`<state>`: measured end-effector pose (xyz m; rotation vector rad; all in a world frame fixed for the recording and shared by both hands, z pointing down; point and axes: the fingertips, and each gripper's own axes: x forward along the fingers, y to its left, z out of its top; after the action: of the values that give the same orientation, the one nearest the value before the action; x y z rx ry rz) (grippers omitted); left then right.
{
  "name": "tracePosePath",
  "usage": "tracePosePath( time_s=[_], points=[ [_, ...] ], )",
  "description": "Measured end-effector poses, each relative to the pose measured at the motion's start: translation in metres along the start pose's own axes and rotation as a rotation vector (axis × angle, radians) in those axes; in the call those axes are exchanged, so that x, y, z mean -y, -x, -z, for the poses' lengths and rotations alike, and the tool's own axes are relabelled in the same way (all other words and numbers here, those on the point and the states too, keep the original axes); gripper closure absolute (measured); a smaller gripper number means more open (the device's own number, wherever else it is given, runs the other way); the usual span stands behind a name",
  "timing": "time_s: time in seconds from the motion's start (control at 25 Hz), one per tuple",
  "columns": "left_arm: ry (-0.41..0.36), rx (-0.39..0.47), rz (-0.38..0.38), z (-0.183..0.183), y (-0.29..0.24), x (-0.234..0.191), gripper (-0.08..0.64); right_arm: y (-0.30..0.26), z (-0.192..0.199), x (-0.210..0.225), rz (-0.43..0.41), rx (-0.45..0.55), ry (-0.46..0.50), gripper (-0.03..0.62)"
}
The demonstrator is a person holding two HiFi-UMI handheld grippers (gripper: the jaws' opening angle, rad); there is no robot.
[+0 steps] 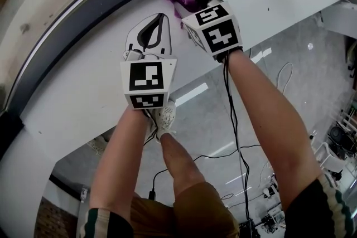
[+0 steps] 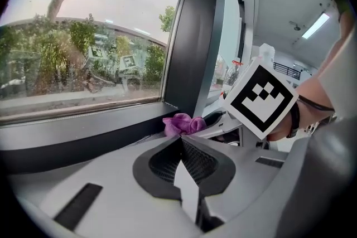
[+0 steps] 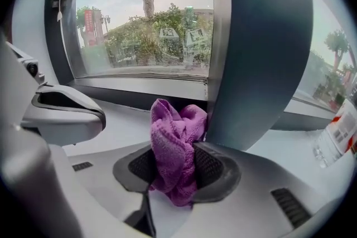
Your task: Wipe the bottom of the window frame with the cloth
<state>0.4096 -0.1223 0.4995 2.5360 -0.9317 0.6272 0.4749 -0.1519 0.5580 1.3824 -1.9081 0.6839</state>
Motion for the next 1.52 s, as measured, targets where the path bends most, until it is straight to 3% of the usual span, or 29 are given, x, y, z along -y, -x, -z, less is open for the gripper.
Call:
tracePosePath(
  time_s=[0.52, 0.96, 1.52],
  points=[
    [-0.014, -0.035, 0.026, 0.010, 0.014, 0.017, 0.551, 0.025, 0.037, -0.011, -0.041, -0.055, -0.051, 0.430],
    [-0.032, -0.053, 0.052, 0.021, 0.025, 0.040, 0.551, 0.054, 0.070, -0.021, -0.065, -0.077, -0.017, 0.430],
    [-0.040, -0.091, 0.096, 0.046, 0.054, 0.087, 0.551, 0.097, 0.121, -0.038, -0.051, -0.050, -0.034, 0.430]
  ],
)
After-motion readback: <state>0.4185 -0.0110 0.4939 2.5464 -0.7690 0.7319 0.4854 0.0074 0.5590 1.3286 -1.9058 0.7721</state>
